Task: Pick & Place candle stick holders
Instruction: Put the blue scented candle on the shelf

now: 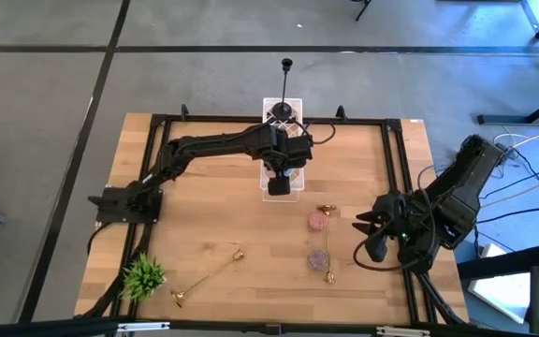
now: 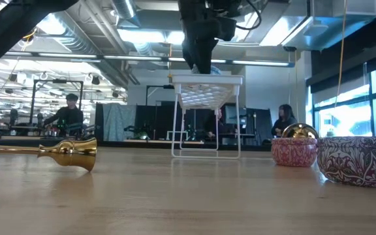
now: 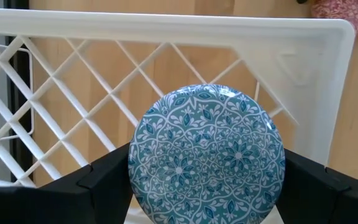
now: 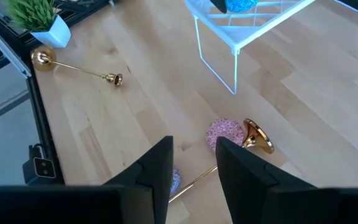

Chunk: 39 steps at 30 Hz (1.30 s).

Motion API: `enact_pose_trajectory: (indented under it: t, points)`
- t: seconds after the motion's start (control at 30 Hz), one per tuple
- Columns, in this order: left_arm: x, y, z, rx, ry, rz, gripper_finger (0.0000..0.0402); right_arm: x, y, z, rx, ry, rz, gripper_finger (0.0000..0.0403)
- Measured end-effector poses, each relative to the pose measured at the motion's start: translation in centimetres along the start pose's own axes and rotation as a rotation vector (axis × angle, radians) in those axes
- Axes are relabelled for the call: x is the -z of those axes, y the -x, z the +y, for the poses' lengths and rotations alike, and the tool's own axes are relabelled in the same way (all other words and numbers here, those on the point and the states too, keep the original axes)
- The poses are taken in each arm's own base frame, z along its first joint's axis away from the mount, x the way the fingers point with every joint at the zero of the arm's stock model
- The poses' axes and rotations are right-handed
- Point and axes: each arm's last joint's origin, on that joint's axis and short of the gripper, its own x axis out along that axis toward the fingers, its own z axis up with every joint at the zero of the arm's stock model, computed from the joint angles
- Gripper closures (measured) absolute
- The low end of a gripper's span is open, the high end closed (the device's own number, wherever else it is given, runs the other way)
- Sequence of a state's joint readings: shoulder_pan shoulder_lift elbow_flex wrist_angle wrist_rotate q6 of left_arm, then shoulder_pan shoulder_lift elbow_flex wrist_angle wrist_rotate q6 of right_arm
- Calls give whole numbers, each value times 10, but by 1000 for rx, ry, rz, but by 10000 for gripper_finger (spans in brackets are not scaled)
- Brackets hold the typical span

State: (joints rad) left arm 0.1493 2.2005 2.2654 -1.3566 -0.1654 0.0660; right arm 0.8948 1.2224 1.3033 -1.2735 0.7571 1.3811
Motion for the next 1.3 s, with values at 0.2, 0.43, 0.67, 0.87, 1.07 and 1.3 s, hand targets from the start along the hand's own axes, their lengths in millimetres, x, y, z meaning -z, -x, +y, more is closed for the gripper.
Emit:
enact_pose_trajectory:
  t: [0.2,0.43,0.67,0.87,1.07,1.3]
  points:
    - [0,0,0,1,-1,0,90,0,0,0,0,-3,-2,279]
    - [0,0,-1,3,-2,1,89,-1,-1,0,4,-7,-3,279]
    - [0,0,-2,24,-14,0,89,-4,-4,-1,15,-24,-9,279]
    - [0,1,-3,30,-31,-1,88,-5,-4,-1,17,-21,-10,279]
    - [0,0,-3,32,-32,2,63,-5,-4,-1,18,-20,-10,279]
    - [0,0,-3,21,-57,2,20,-5,-4,-1,21,-17,-23,279]
